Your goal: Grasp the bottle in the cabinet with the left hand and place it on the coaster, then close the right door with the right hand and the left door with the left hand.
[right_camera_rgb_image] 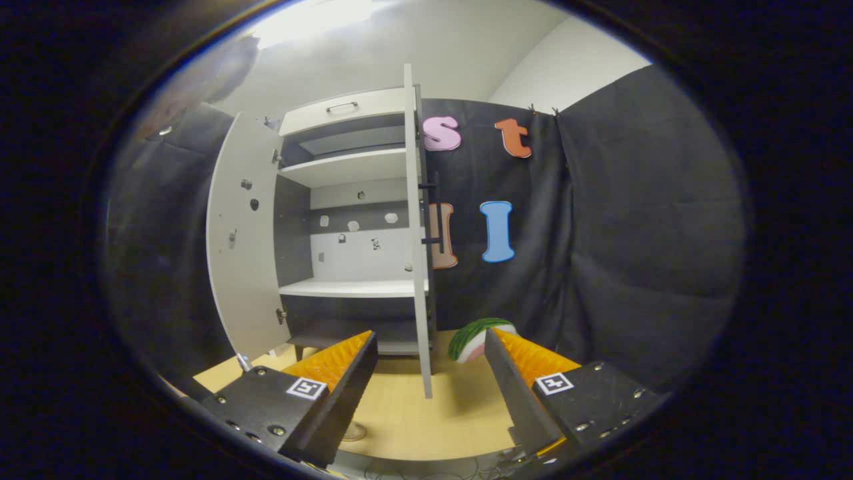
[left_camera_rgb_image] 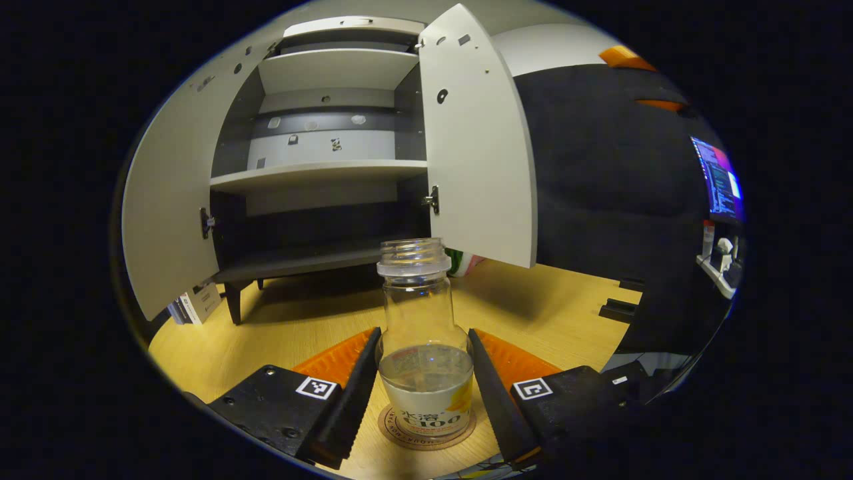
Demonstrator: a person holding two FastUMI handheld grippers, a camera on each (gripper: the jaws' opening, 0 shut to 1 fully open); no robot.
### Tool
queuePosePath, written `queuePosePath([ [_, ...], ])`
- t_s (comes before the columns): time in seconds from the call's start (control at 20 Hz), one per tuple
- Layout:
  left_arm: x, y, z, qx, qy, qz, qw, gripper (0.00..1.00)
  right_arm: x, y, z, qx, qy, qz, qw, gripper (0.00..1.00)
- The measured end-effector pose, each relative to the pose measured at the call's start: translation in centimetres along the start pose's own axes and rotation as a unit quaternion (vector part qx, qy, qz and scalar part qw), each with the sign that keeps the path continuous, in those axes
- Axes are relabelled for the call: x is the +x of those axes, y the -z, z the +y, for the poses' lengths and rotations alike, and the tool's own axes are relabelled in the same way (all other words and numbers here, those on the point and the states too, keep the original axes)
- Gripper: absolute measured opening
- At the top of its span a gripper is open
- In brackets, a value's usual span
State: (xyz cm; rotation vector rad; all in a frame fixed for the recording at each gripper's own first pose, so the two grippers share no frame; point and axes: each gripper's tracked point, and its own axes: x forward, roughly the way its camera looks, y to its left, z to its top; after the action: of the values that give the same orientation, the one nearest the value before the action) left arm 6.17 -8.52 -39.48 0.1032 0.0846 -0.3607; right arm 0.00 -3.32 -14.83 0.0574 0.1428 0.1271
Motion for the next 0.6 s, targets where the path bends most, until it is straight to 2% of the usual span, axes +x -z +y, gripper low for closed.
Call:
queuePosePath([
  [0.1,-0.2,0.2,-0.3,0.022,0.007,0.001,1.0,0.81,0.8,0.7,0.4,-0.005,-0.003,0.005,1.0,0.98],
  [0.2,-0.3,0.5,-0.1,0.014,0.01,0.008,1.0,0.81,1.5,0.8,0.8,-0.012,0.001,0.012,1.0,0.98],
  [0.3,-0.5,1.1,-0.3,0.004,0.028,0.039,0.999,0.84,2.0,0.0,1.2,-0.016,0.001,0.006,1.0,0.98],
  [0.35,-0.7,0.4,-0.3,-0.007,0.038,0.033,0.999,0.87,2.2,-0.3,1.3,-0.015,-0.001,0.006,1.0,0.98],
  [0.4,-0.8,-0.6,-0.1,-0.015,0.043,0.03,0.999,0.98,2.4,-0.1,1.1,-0.012,0.001,0.014,1.0,0.98],
  [0.6,-1.8,-4.6,1.0,-0.009,0.061,0.027,0.998,0.99,3.6,-2.0,-2.0,-0.006,0.04,0.006,0.999,0.98],
])
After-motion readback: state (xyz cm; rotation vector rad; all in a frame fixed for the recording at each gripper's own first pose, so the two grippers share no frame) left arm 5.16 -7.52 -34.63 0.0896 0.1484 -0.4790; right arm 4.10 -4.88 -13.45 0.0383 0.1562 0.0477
